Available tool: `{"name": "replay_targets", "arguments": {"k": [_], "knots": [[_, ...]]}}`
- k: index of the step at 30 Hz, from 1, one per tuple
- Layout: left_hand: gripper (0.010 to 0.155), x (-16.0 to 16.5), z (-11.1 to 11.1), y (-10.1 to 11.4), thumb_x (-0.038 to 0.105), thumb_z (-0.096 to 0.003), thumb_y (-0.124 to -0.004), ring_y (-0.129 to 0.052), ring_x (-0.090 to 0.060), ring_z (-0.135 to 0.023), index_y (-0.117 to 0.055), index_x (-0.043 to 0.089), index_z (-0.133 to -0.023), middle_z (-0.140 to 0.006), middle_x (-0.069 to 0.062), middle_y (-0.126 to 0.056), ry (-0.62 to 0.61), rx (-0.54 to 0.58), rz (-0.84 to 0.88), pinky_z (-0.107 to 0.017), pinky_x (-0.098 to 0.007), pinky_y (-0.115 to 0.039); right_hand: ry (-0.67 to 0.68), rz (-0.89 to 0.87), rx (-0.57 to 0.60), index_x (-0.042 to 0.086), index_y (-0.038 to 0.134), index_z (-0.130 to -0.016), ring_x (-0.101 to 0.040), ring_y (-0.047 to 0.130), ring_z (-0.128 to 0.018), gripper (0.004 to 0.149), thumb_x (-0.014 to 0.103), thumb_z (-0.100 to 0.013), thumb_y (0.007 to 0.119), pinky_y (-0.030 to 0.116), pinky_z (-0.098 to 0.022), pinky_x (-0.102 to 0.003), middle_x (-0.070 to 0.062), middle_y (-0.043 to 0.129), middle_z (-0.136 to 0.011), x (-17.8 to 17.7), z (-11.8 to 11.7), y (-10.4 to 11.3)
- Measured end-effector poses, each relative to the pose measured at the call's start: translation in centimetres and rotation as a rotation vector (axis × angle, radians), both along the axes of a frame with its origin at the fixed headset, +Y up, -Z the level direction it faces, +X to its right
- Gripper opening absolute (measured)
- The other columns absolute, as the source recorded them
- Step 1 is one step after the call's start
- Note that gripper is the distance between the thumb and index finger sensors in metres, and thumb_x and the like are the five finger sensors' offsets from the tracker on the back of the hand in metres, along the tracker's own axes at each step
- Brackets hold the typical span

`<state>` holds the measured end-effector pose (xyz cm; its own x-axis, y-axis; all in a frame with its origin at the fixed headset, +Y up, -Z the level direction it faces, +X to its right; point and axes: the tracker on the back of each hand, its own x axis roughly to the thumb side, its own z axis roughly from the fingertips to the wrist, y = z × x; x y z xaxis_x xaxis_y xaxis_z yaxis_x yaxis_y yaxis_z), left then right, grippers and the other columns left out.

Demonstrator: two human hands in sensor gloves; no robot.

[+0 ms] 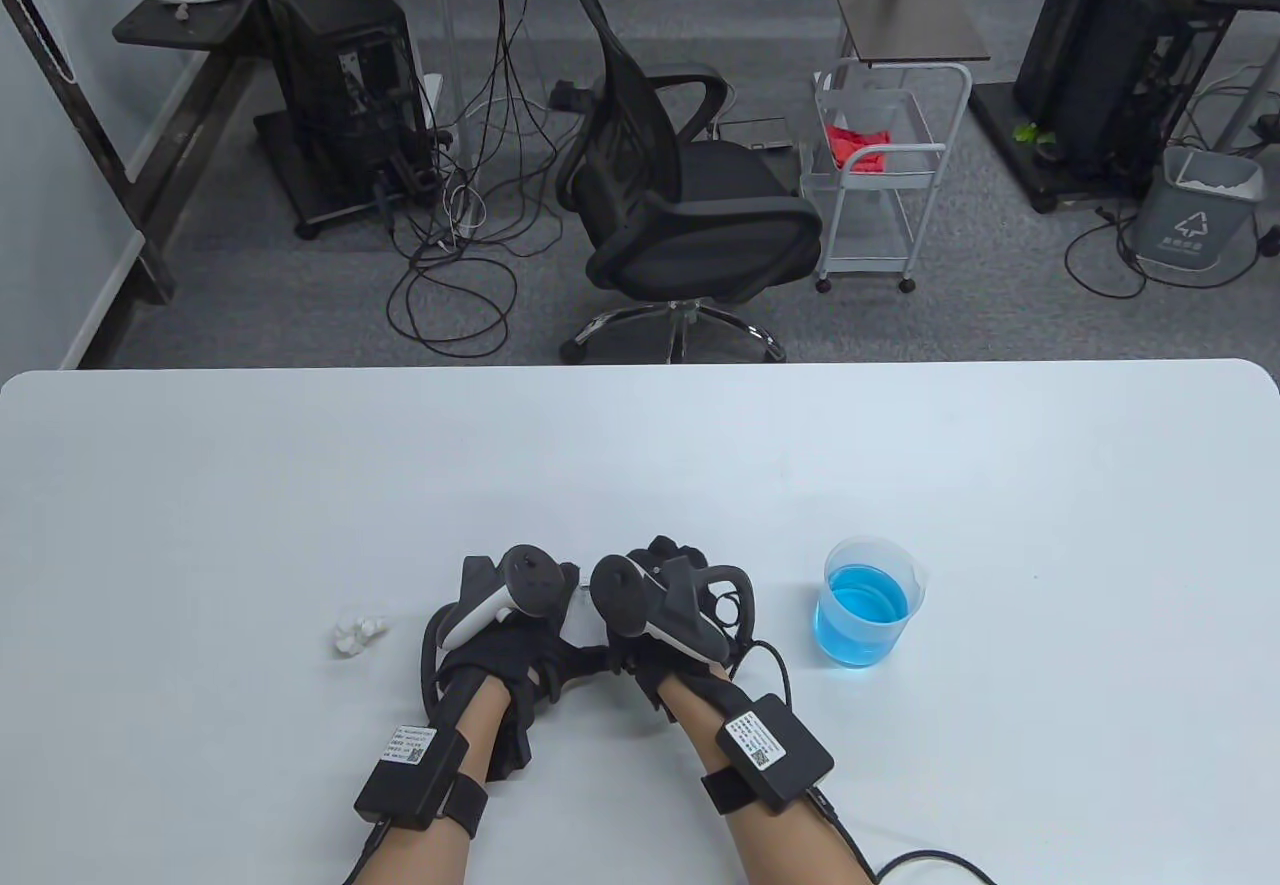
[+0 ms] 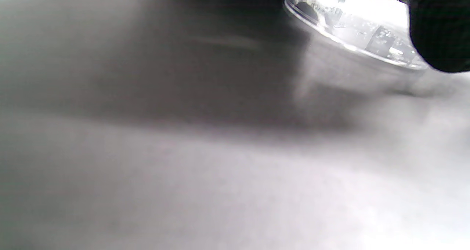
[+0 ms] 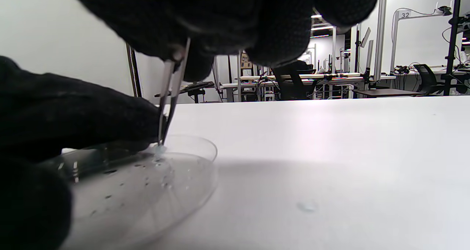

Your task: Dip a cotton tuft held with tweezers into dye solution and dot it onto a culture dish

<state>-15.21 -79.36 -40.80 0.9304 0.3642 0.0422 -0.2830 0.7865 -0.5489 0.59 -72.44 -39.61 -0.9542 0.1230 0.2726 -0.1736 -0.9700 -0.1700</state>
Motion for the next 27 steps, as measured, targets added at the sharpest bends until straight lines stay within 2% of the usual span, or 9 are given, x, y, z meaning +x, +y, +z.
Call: {"name": "replay_targets", "arguments": {"k": [5, 12, 17, 27], "knots": [[0.106, 0.0, 0.0, 0.0, 0.080, -0.0393, -0.074, -0.006, -0.025, -0.115, -0.011, 0.036, -0.112, -0.118, 0.009, -0.005, 0.000, 0.001, -0.001, -0.081, -0.050, -0.018, -0.024, 0.006, -0.015, 0.017, 0.096, -0.070, -0.021, 0.092, -0.064, 0.032, 0.030, -0.041, 0.088, 0.067, -0.058, -0.057, 0.003, 0.095, -0.047, 0.4, -0.3, -0.6], [0.106, 0.0, 0.0, 0.0, 0.080, -0.0392, -0.074, -0.006, -0.025, -0.115, -0.011, 0.036, -0.112, -0.118, 0.009, -0.005, 0.000, 0.001, -0.002, -0.081, -0.050, -0.018, -0.025, -0.005, -0.001, 0.017, 0.096, -0.070, -0.021, 0.092, -0.064, 0.032, 0.029, -0.041, 0.089, 0.066, -0.059, -0.057, 0.003, 0.094, -0.047, 0.5, -0.2, 0.3], [0.106, 0.0, 0.0, 0.0, 0.080, -0.0392, -0.074, -0.006, -0.025, -0.115, -0.011, 0.036, -0.112, -0.118, 0.009, -0.005, 0.000, 0.001, -0.001, -0.081, -0.050, -0.018, -0.027, 0.051, -0.039, 0.017, 0.097, -0.069, -0.021, 0.092, -0.064, 0.032, 0.029, -0.041, 0.089, 0.066, -0.059, -0.058, 0.003, 0.095, -0.047, 0.3, -0.3, -0.1], [0.106, 0.0, 0.0, 0.0, 0.080, -0.0393, -0.074, -0.006, -0.025, -0.115, -0.011, 0.036, -0.112, -0.118, 0.009, -0.005, -0.001, 0.001, -0.001, -0.081, -0.050, -0.018, -0.028, 0.055, -0.032, 0.016, 0.097, -0.069, -0.021, 0.092, -0.064, 0.032, 0.029, -0.041, 0.089, 0.066, -0.059, -0.058, 0.002, 0.094, -0.047, 0.1, -0.1, 0.6]]}}
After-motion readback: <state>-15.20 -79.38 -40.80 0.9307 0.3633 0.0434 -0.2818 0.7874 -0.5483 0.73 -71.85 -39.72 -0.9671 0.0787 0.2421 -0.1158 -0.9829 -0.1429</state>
